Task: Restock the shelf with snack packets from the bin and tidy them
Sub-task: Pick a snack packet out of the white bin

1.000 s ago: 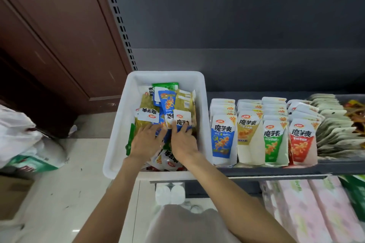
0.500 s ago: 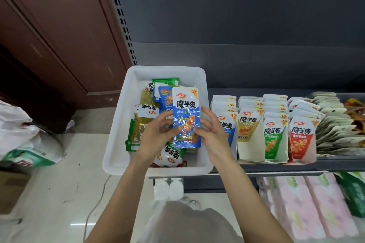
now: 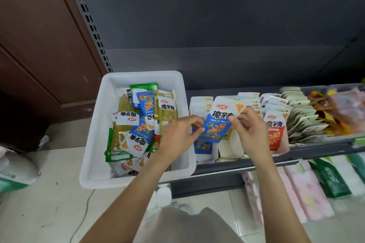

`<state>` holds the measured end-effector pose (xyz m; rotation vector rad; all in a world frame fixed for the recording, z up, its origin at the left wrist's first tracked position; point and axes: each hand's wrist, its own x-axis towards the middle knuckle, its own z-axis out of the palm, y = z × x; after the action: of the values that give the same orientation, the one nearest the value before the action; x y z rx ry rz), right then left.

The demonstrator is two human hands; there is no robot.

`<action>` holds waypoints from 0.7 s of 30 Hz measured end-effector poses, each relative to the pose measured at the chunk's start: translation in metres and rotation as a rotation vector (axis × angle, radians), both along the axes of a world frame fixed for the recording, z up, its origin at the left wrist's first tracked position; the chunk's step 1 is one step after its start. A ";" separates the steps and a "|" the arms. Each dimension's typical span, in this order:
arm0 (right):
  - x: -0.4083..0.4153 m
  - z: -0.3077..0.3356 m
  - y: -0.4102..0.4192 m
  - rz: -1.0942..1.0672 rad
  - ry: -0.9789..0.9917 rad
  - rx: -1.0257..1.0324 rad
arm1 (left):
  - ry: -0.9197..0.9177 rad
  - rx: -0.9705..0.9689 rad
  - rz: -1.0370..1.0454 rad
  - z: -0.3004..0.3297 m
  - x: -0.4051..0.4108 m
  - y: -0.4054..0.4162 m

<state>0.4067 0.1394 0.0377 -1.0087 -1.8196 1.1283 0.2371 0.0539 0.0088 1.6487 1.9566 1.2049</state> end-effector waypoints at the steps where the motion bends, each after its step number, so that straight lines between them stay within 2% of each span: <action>1: -0.001 -0.007 0.003 0.007 -0.043 0.018 | 0.045 -0.012 0.010 -0.005 -0.001 0.001; 5: -0.014 -0.026 0.011 0.071 -0.259 0.142 | 0.182 0.002 0.071 -0.013 -0.009 0.003; 8: -0.021 -0.040 0.013 0.103 -0.398 0.158 | 0.303 0.009 0.132 -0.015 -0.015 0.007; 11: -0.022 -0.052 0.016 0.030 -0.444 0.182 | 0.348 -0.023 0.145 -0.017 -0.019 0.012; 17: -0.031 -0.057 0.015 -0.112 -0.625 0.399 | 0.366 -0.147 0.179 -0.024 -0.018 0.022; 19: -0.033 -0.055 0.012 -0.195 -0.609 0.374 | 0.329 -0.155 0.182 -0.026 -0.017 0.024; 21: -0.034 -0.044 0.005 -0.292 -0.422 0.319 | 0.225 -0.104 0.209 -0.024 -0.019 0.021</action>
<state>0.3729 0.1447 -0.0061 -1.3325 -2.0078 0.4514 0.2185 0.0750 -0.0150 1.6193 2.3368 1.0016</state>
